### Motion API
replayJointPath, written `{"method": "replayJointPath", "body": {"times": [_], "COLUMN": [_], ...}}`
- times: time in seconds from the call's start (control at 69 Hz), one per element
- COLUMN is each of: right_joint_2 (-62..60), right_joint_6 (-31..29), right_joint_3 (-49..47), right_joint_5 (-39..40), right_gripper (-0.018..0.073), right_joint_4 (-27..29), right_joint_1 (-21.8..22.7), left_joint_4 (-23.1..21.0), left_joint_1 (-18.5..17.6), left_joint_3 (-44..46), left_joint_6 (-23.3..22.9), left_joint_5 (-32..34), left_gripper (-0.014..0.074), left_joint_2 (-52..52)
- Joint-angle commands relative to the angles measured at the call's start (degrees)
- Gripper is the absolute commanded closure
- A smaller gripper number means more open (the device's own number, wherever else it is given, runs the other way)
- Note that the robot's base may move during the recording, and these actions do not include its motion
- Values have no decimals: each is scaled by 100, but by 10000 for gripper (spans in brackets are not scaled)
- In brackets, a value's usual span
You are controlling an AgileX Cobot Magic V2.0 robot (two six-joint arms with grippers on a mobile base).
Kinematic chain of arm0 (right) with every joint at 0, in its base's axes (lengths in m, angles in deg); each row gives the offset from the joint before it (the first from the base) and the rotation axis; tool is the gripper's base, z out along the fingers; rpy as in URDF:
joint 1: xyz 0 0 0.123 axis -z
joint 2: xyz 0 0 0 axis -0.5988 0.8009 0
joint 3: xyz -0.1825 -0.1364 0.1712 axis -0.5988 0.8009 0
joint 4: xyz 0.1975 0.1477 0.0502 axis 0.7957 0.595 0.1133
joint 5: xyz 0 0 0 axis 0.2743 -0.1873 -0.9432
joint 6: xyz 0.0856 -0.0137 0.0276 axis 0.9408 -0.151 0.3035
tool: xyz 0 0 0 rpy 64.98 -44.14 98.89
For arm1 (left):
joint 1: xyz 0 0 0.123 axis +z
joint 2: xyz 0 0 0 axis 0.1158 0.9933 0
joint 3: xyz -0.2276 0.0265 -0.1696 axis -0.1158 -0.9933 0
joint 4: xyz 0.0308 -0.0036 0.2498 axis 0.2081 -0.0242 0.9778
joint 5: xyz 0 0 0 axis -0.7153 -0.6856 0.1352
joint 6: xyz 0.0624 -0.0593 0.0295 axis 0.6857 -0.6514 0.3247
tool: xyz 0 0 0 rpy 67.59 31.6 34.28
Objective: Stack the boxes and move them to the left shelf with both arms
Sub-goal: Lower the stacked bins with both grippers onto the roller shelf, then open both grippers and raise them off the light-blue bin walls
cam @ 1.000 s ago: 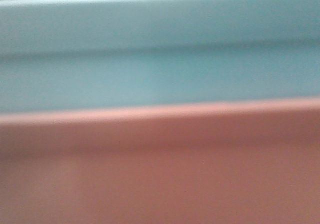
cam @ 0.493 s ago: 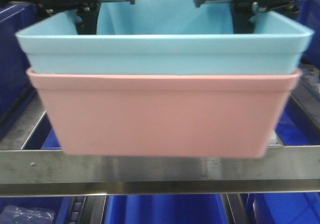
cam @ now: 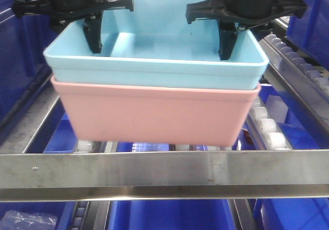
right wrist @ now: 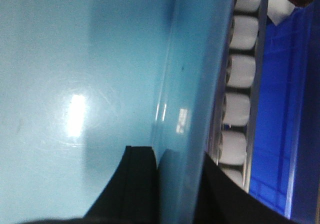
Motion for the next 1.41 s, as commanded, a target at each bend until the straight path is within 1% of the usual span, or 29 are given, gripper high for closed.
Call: {"method": "replayJointPath", "body": {"times": [0.0,0.174,0.304,0.464,0.536,0.594,0.667,0.696,0.71,0.725,0.754,0.768,0.855,0.913,0.957,1.145,1.217,1.246,1.29,1.319,1.333,1.391], "right_joint_2": [-257,-188,-188,-188,-188,-188,-188,-188,-188,-188,-194,-194,-200,-205,-205,-391,-477,-503,-526,-526,-526,-498], "right_joint_6": [-215,-215,-215,-210,-210,-210,-210,-210,-210,-210,-210,-210,-210,-210,-210,-210,-285,-328,-357,-364,-364,-364], "right_joint_3": [-271,-271,-271,-271,-271,-271,-271,-271,-271,-276,-281,-289,-407,-532,-691,-1437,-1626,-1665,-1693,-1693,-1693,-1693], "right_joint_5": [596,602,588,541,507,475,464,462,457,455,434,406,212,10,-160,-1070,-1198,-1184,-1150,-1103,-1092,-1071], "right_gripper": [503,503,503,499,482,438,317,258,209,192,128,83,-36,-69,-64,-64,-34,11,80,171,234,408], "right_joint_4": [-183,-185,-185,-185,-185,-180,-180,-180,-180,-180,-180,-180,-180,-180,-180,-174,-181,-181,-188,-188,-188,-188], "right_joint_1": [53,92,92,92,92,92,92,92,92,92,92,92,92,92,92,20,-55,-83,-120,-135,-135,-135], "left_joint_4": [99,0,-14,-23,-69,-178,-205,-195,-193,-183,-183,-169,-57,-57,-57,-57,-57,-42,-33,-10,-10,5], "left_joint_1": [2,2,2,2,2,2,2,2,2,2,2,2,2,2,2,2,2,2,2,2,2,2], "left_joint_3": [262,262,238,229,229,229,229,229,229,229,257,272,410,522,632,1106,1262,1300,1341,1341,1341,1341], "left_joint_6": [-8,-8,-8,-8,135,336,463,504,503,503,503,503,503,503,503,503,503,503,503,503,503,503], "left_joint_5": [834,601,264,55,3,-32,-57,-57,-57,-57,-57,-66,-102,-177,-288,-970,-1086,-1097,-1067,-997,-973,-895], "left_gripper": [606,606,606,606,600,582,530,493,477,459,421,401,279,222,205,210,220,244,302,365,394,514], "left_joint_2": [-364,-364,-364,-256,-187,-131,-101,-101,-101,-101,-101,-101,-112,-112,-123,-197,-206,-206,-206,-206,-206,-196]}}
